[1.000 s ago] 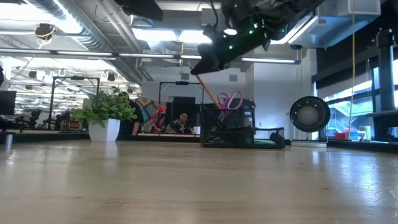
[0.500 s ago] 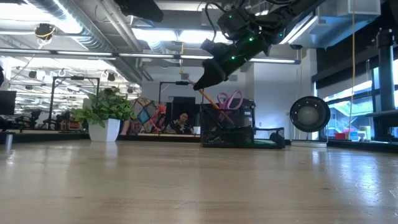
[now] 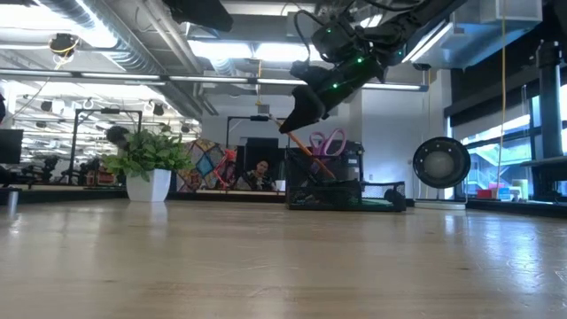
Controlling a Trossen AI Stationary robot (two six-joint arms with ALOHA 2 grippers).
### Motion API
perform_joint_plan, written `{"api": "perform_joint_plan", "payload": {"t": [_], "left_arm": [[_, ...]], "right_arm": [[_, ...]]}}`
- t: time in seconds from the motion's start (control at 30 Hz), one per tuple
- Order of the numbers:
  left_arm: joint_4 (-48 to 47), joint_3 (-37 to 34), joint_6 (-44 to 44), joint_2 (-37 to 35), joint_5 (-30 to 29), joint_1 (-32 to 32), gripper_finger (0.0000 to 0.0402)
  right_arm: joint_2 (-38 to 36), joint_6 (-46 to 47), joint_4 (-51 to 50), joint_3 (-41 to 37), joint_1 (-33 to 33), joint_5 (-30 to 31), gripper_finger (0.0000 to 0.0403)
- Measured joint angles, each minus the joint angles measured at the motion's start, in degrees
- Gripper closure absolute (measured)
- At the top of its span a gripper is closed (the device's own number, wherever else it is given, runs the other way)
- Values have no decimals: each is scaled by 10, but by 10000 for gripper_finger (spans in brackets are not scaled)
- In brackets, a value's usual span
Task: Pick and place office supplies into organizer
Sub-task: Put the orange pencil into the black desk organizer
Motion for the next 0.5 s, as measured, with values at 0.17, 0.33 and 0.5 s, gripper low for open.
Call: {"api": "perform_joint_plan", "payload": {"t": [0.17, 0.33, 0.5], "left_arm": [[0, 0, -1, 0, 0, 0, 272], [0, 0, -1, 0, 1, 0, 272], [0, 0, 1, 0, 1, 0, 272]], "right_arm": [[15, -2, 4, -1, 0, -1, 361], [24, 0, 9, 0, 0, -1, 361], [24, 7, 4, 0, 0, 0, 361]]}}
